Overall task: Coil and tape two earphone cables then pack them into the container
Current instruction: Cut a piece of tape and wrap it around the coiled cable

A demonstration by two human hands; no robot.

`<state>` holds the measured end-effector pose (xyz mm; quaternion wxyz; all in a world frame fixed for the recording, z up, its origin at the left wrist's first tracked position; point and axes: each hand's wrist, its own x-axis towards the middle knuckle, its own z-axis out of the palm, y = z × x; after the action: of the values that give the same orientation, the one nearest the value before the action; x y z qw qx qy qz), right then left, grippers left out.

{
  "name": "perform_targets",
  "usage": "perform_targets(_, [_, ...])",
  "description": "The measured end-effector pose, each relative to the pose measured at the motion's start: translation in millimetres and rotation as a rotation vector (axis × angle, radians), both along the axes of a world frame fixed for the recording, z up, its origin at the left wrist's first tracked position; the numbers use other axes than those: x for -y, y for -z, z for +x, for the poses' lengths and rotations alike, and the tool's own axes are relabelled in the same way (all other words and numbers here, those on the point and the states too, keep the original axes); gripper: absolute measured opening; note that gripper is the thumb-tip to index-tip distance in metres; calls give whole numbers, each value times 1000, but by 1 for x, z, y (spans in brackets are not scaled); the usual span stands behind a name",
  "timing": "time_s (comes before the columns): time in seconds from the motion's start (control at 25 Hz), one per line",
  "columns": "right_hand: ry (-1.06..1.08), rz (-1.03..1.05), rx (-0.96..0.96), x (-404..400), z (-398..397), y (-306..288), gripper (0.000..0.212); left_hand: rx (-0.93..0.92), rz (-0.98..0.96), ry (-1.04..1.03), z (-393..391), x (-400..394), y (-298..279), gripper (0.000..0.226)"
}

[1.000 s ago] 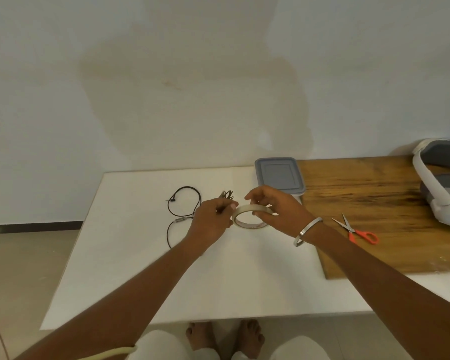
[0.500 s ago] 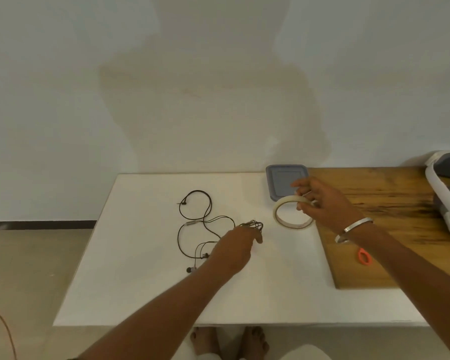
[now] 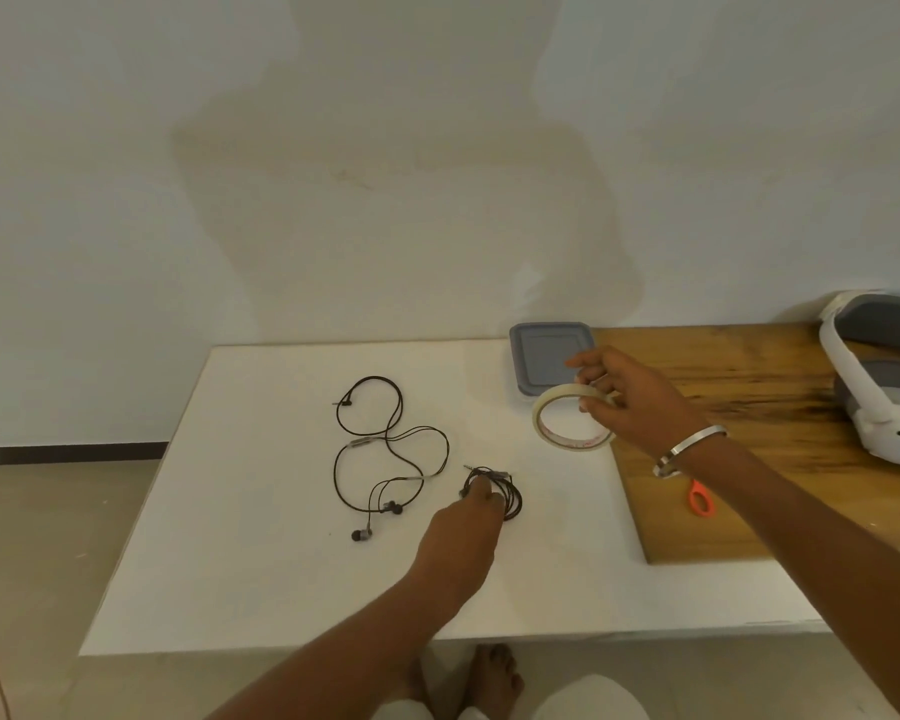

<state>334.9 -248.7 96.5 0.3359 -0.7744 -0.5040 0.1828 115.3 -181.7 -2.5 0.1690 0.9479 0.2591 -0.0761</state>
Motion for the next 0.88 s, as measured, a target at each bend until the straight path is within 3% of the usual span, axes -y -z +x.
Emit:
perform_targets(0.24, [-42,-18,27,-11,-12,-3,39,148,-236,-83,-7,-16,10,29])
perform_targets(0.4, [-72,-23,37,-20,-18,-18,36,376,-356,-145,-9,-43,-19,25])
perform_targets(0.52, [-134,-16,22,-27,-28,-36,38,593,-403,-240,-12,-63,-61,47])
perform_targets(0.6, [-189,-7,15,-32,-39,-48,44,642,-506,-224,-12,-69,-94,57])
perform_targets(0.76, [-269,74,0,-44,-64,-75,40,688,-680,-255,-21,-74,-150,27])
perform_targets(0.88, [-281,131,24,-50,-82,-96,39,772,-791,-279,-38,-79,-170,21])
